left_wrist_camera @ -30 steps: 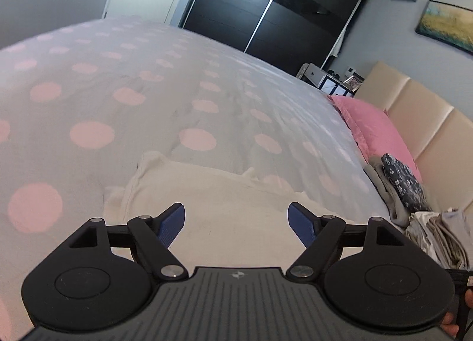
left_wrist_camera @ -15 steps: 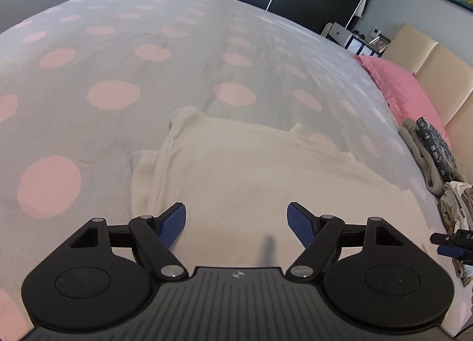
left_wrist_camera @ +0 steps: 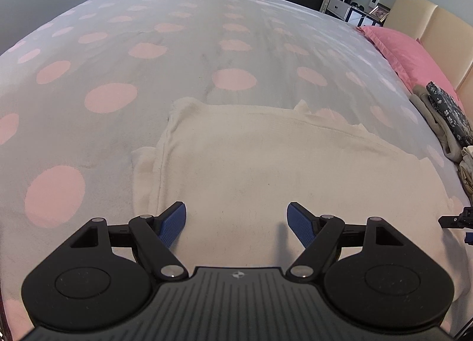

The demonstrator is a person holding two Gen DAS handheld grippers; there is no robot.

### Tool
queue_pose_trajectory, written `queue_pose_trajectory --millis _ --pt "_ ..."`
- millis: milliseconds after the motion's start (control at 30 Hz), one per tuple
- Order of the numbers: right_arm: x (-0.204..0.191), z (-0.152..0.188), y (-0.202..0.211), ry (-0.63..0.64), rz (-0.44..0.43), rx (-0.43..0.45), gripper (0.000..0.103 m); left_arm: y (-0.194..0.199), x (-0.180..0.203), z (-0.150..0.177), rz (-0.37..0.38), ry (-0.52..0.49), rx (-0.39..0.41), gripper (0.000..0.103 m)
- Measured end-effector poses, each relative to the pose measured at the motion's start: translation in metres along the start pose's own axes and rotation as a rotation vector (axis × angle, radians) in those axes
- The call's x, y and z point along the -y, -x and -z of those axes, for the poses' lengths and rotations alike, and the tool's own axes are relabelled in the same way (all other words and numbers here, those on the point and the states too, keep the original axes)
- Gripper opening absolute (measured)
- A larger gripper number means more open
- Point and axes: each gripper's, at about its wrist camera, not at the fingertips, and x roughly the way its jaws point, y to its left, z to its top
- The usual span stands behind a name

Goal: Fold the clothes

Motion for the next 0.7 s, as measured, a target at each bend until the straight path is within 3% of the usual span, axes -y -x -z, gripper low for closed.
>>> queue_pose_trajectory --millis 67,333,533,700 --pt "-0.004 0.000 -0.002 0.020 -0.005 0.002 0.066 0.000 -0.001 0.000 0.002 0.001 -0.002 0.075" --pt "-0.019 0.000 0.000 0.081 -0.030 0.004 0.024 -0.001 0.000 -0.001 -0.003 -0.030 -0.024 0.075" --pt "-0.021 -0.005 0.016 0.052 -0.056 0.006 0.021 0.000 0.000 -0.002 -0.003 -0.047 -0.038 0.074" --pt "-0.033 -0.011 0.049 0.024 -0.169 0.017 0.020 0.003 -0.003 -0.005 0.008 -0.030 -0.048 0.072"
